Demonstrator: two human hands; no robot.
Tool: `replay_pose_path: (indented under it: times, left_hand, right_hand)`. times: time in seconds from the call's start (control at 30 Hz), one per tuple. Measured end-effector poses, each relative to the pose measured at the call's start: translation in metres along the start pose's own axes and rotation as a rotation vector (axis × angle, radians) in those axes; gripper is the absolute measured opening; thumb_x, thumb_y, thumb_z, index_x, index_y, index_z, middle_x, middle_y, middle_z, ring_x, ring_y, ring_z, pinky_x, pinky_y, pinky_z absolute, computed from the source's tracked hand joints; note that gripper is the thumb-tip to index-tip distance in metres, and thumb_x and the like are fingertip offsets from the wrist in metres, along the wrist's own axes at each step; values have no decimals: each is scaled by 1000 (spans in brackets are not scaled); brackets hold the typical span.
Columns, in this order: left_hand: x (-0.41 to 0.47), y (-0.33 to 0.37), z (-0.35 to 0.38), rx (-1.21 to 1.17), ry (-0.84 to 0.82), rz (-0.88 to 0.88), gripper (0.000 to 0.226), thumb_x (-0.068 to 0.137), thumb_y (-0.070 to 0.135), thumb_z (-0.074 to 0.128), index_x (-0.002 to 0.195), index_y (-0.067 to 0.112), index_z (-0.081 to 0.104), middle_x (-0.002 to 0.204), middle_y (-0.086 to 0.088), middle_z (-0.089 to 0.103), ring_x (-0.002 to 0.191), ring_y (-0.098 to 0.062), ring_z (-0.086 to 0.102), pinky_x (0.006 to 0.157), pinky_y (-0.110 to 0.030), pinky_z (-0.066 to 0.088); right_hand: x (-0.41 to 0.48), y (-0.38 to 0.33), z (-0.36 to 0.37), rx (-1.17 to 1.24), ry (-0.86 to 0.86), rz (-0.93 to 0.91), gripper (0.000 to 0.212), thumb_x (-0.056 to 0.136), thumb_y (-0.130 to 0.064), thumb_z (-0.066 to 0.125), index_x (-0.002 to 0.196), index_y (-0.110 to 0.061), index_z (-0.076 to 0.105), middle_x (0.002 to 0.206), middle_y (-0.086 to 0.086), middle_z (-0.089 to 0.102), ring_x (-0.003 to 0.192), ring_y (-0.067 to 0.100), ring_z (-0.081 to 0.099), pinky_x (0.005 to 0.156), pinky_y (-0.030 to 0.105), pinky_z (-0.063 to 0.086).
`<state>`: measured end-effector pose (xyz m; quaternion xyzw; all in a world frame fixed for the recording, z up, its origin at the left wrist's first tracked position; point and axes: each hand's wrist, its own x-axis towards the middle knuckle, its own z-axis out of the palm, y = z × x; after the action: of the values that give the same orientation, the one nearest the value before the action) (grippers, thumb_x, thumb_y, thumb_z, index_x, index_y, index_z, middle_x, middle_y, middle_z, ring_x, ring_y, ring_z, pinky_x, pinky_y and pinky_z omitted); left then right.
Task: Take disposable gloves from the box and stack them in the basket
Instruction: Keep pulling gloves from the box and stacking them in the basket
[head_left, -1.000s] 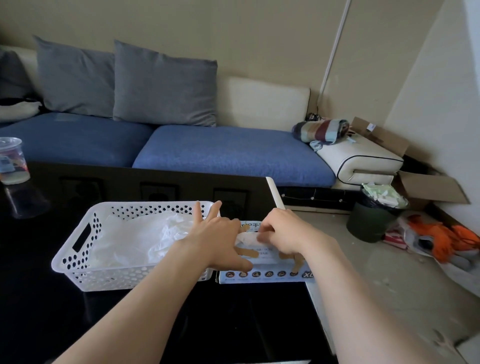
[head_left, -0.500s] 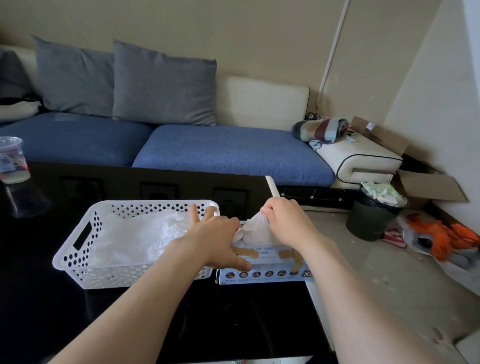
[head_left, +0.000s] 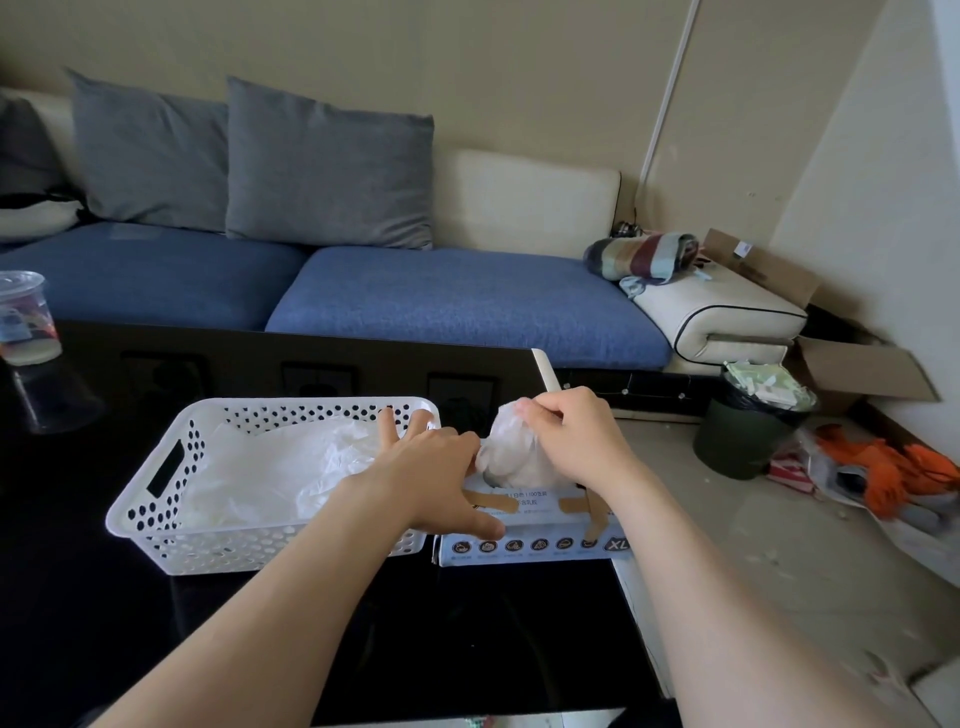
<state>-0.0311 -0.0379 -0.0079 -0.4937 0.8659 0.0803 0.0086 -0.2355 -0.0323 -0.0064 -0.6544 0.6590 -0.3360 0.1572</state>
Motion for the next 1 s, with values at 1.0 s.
replay_pose_path:
  times: [1.0]
  left_hand:
    - [-13,-14,-34,-1197,138,72,42,76,20,48,108,9,73,111,-10,73,110,-29,65,102,-45,50]
  right_hand:
    - [0,-69,-10,915,302,239,50,101,-46,48,100,3,58,93,6,62,90,24,57,83,42,47]
